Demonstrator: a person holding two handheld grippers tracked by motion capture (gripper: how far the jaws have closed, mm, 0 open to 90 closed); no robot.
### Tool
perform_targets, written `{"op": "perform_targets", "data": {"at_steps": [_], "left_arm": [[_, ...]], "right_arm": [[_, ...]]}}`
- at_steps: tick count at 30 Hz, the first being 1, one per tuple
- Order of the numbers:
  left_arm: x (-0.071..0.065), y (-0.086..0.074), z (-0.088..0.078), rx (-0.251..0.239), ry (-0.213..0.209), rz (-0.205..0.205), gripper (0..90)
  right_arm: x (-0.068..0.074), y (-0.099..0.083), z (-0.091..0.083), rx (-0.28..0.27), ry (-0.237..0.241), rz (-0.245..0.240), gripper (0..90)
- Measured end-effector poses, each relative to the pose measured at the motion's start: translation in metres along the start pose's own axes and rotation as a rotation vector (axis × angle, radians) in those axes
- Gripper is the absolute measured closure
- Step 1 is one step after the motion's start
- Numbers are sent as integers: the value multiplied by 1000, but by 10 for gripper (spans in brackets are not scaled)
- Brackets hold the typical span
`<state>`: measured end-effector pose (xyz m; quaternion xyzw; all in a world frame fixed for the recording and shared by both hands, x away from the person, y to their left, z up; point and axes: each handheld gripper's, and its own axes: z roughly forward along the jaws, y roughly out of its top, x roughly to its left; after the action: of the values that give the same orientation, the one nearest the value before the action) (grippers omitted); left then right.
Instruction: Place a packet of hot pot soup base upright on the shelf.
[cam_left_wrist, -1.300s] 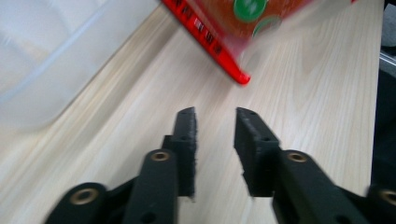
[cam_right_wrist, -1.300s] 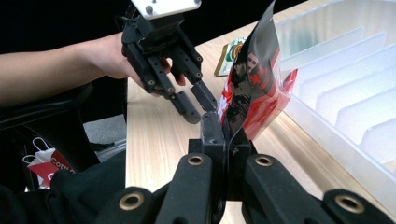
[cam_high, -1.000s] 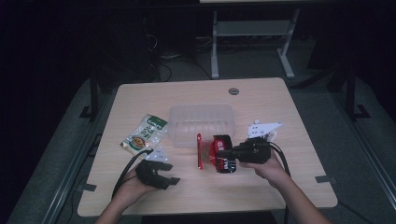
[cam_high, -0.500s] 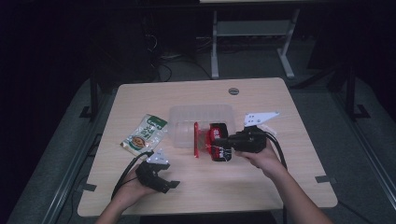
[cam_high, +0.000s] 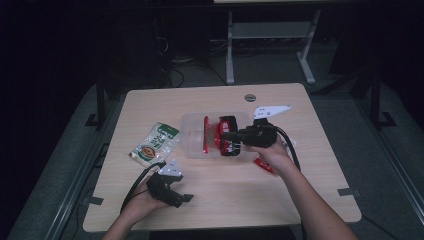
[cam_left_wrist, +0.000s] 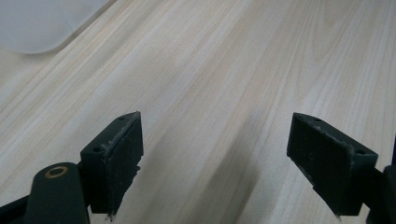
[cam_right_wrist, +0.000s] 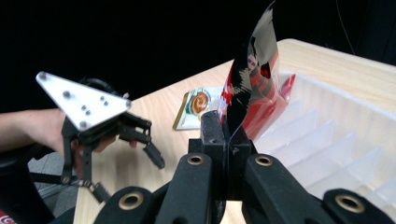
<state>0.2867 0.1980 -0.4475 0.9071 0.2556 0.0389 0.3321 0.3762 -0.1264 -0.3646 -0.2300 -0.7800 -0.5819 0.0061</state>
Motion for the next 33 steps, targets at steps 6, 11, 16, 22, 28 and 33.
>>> {"op": "perform_targets", "data": {"at_steps": [6,11,16,22,28,33], "left_arm": [[0,0,0,1,-3,-1,181],[0,0,0,3,-4,-5,181],[2,0,-1,4,-3,3,182],[2,-1,0,3,-10,-14,182],[2,-1,1,-5,-13,-23,182],[2,-2,1,-2,-15,-21,182]], "right_arm": [[-4,14,9,-9,-3,-4,900],[-7,20,18,-5,-5,-7,900],[-10,21,26,0,-7,9,900],[-14,17,36,20,-10,25,900],[-16,15,45,35,-9,28,900],[-17,14,52,34,-12,34,900]]}}
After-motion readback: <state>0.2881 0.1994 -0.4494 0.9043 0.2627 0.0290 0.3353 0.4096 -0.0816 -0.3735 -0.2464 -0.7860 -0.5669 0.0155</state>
